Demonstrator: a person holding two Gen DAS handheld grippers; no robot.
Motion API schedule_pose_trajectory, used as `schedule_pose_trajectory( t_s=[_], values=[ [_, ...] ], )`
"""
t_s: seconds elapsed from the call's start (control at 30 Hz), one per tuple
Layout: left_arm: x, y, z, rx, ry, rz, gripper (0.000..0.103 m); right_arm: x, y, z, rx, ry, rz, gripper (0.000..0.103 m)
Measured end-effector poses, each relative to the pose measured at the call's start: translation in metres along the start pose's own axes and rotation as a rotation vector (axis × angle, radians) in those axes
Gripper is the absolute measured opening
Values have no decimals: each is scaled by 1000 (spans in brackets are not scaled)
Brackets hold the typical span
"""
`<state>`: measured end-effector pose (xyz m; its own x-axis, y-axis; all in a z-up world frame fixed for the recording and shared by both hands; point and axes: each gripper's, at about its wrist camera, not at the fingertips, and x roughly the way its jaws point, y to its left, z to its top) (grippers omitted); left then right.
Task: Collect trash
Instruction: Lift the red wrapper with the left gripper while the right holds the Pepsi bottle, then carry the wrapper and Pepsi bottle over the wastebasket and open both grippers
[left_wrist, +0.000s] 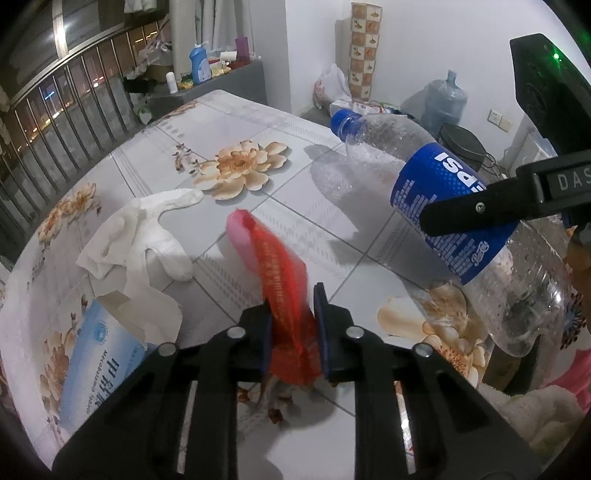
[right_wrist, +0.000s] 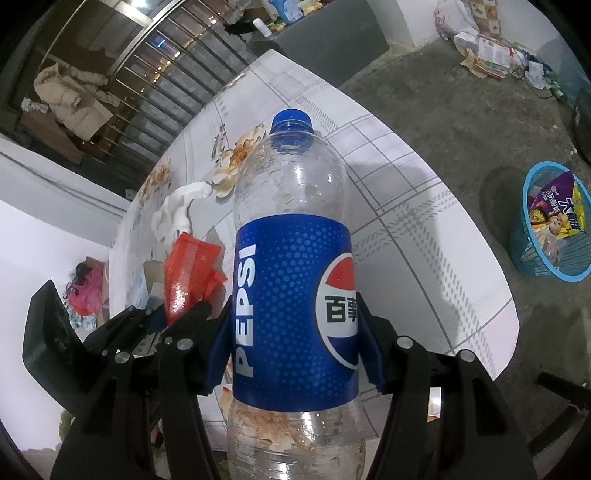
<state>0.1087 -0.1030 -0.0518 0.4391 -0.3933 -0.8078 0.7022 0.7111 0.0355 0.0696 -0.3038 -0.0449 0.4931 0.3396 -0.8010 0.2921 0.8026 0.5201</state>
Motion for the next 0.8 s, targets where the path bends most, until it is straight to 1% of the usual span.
schedule_pose_trajectory(
  t_s=[0.2,0.37,0.43,0.63,0.8],
  values=[
    [-4,1,1,5,-15,4,14,-6,0,-2,-2,-14,3,58],
    [-13,2,0,6,-49,-4,12,-12,0,-4,2,-32,1,58],
    [-20,5,1,-5,-69,-22,11,-15,-2,-5,7,-41,-2,58],
    [-47,23,8,-58,-133,-110,11,-30,-6,-10,32,-92,-3,58],
    [-63,27,22,-59,-164,-150,11,-46,-17,-18,72,-143,20,58]
  ],
)
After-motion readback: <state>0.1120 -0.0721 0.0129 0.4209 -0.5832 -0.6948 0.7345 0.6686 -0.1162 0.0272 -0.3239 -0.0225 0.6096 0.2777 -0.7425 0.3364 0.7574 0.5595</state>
